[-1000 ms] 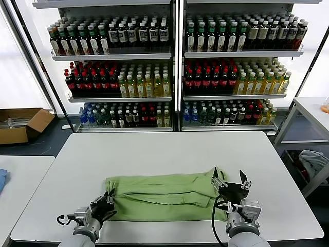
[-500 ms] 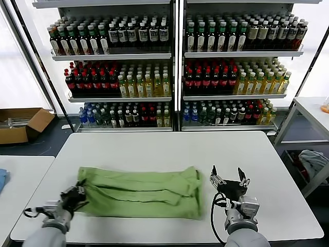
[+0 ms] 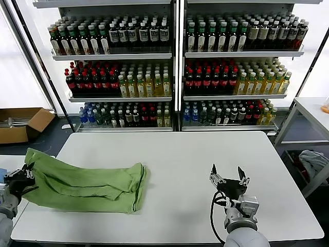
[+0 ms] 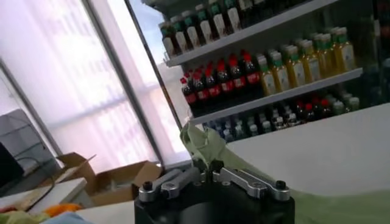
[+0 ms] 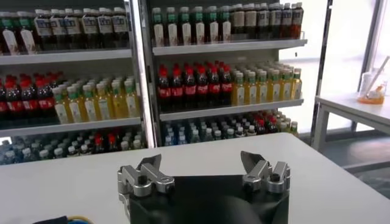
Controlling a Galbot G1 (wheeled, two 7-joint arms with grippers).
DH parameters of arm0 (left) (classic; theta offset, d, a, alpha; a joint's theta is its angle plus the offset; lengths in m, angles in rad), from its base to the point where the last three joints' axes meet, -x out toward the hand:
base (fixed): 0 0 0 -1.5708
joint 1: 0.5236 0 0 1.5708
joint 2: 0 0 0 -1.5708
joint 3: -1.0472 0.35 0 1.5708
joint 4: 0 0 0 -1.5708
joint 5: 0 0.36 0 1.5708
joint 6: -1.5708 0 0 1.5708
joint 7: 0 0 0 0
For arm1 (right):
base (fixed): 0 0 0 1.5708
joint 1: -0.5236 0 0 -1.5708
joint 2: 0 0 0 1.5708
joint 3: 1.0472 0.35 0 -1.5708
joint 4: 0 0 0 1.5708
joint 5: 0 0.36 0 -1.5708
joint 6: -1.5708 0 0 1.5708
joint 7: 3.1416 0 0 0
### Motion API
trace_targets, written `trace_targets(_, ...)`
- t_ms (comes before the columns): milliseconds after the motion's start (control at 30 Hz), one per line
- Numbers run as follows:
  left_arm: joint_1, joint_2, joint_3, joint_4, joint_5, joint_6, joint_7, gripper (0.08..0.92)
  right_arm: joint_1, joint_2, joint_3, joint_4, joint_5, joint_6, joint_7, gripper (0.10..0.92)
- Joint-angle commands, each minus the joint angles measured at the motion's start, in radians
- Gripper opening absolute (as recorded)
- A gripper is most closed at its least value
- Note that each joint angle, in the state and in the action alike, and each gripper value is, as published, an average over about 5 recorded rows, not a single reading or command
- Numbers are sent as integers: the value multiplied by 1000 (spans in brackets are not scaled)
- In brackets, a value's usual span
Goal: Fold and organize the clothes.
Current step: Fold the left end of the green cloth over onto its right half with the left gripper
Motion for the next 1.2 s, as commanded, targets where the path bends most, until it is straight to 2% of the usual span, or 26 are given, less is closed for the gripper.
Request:
trace_targets(33, 6, -119, 199, -146, 4, 31, -7, 101, -21, 2, 1, 12, -4, 1, 1, 823)
trace_targets(200, -32, -203, 349, -161, 25, 57, -26, 101, -44, 8, 2, 28, -14, 3, 2, 823)
trace_targets(367, -51, -246, 436, -157, 33, 74, -40, 101, -70, 12, 10, 39, -19, 10, 1, 823)
trace_targets(933, -90, -298, 554, -169, 49, 102, -48, 101, -134, 17, 26, 52, -32, 39, -3, 823)
trace_targets(1200, -102, -323, 589, -121, 73, 101, -40, 101, -139, 16, 26, 51, -32, 41, -4, 823)
